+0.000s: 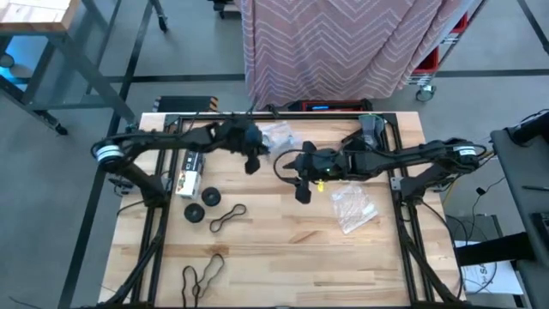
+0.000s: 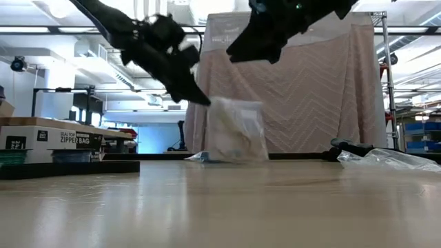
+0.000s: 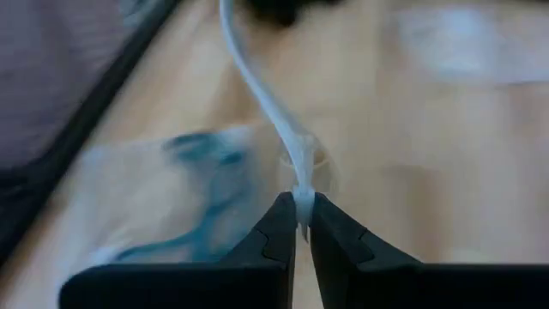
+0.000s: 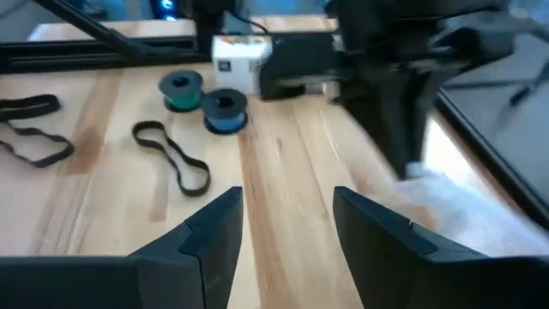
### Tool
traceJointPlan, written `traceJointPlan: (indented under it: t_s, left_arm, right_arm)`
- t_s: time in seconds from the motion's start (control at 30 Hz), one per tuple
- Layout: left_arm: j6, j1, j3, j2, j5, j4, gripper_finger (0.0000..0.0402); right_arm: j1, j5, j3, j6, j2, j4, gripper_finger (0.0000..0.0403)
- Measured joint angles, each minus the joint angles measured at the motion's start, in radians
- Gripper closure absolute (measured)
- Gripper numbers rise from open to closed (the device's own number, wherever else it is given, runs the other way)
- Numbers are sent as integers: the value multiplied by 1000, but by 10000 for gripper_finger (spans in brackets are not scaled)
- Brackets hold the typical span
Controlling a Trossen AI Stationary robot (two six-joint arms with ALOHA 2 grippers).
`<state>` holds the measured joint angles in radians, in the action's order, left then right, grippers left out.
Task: Sort rubber bands
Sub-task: Close the transparent zip bag, then open the transparent zip bag
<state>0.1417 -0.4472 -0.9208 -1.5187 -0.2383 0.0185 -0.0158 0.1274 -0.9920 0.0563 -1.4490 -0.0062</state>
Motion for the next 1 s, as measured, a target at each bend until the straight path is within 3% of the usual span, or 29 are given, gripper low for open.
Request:
traceJointPlan:
  t_s: [0.1,0.43,0.7,0.77,0.87,0.93,1.0]
  left_arm:
    - [9,-59,-41,-68,87,38,381]
    - [171,-108,-110,-192,96,198,333]
    - [167,-108,-178,-142,304,359,256]
    - [98,-106,-185,-109,274,430,234]
    - [-16,-78,-151,-35,106,477,209]
    - [-95,-34,-86,30,-15,452,199]
    - [-179,48,9,97,-55,315,195]
  right_arm:
    - [0,9,0,61,-1,-72,231]
    - [35,41,2,282,15,-437,229]
    - [131,26,2,528,19,-803,214]
    - [154,9,2,610,18,-916,209]
    - [204,-5,5,751,18,-1047,202]
    - [243,-17,16,827,19,-1087,200]
    - [275,-32,42,887,19,-1090,199]
